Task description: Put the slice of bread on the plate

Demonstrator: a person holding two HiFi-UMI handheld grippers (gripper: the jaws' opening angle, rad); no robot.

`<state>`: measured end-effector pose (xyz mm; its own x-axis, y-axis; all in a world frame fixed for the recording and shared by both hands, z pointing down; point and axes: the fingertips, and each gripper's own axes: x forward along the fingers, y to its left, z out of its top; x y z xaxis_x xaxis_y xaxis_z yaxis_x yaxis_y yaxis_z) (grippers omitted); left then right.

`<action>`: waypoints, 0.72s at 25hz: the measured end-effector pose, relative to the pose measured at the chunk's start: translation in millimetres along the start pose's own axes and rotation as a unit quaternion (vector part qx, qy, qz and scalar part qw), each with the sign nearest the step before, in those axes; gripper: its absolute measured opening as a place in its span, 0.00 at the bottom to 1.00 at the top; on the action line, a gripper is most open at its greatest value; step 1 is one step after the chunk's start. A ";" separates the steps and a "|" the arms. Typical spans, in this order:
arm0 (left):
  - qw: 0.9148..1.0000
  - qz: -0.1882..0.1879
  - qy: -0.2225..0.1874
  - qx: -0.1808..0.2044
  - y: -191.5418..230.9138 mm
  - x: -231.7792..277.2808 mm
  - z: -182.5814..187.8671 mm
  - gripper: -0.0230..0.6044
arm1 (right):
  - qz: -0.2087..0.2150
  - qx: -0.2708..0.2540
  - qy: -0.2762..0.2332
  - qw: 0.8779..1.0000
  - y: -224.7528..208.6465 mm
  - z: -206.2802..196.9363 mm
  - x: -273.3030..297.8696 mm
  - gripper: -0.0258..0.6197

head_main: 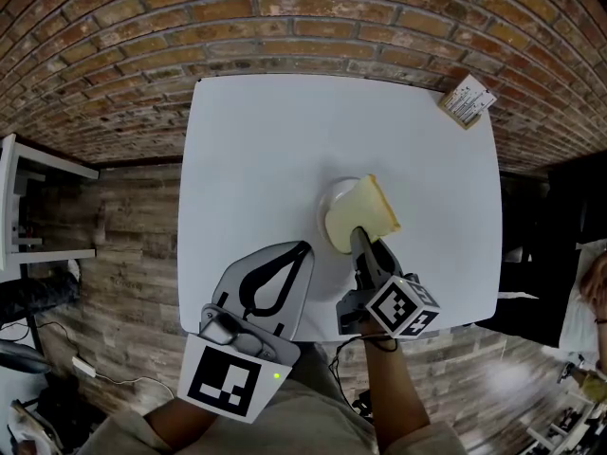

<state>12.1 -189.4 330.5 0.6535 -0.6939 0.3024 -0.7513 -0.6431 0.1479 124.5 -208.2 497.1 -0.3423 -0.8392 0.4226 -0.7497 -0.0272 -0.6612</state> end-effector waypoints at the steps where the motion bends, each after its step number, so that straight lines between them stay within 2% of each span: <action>1: 1.000 0.001 0.000 0.000 0.6 -0.1 -0.2 0.05 | -0.002 0.000 0.000 1.000 -1.0 0.1 0.4 0.19; 18: 1.000 0.004 -0.001 -0.003 3.6 -3.1 -2.3 0.05 | -0.048 -0.024 0.008 0.999 -13.0 1.6 4.3 0.20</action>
<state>7.2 -188.9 332.3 0.6469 -0.7003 0.3019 -0.7577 -0.6351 0.1504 133.7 -212.3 506.5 -0.2753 -0.8255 0.4927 -0.8063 -0.0809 -0.5860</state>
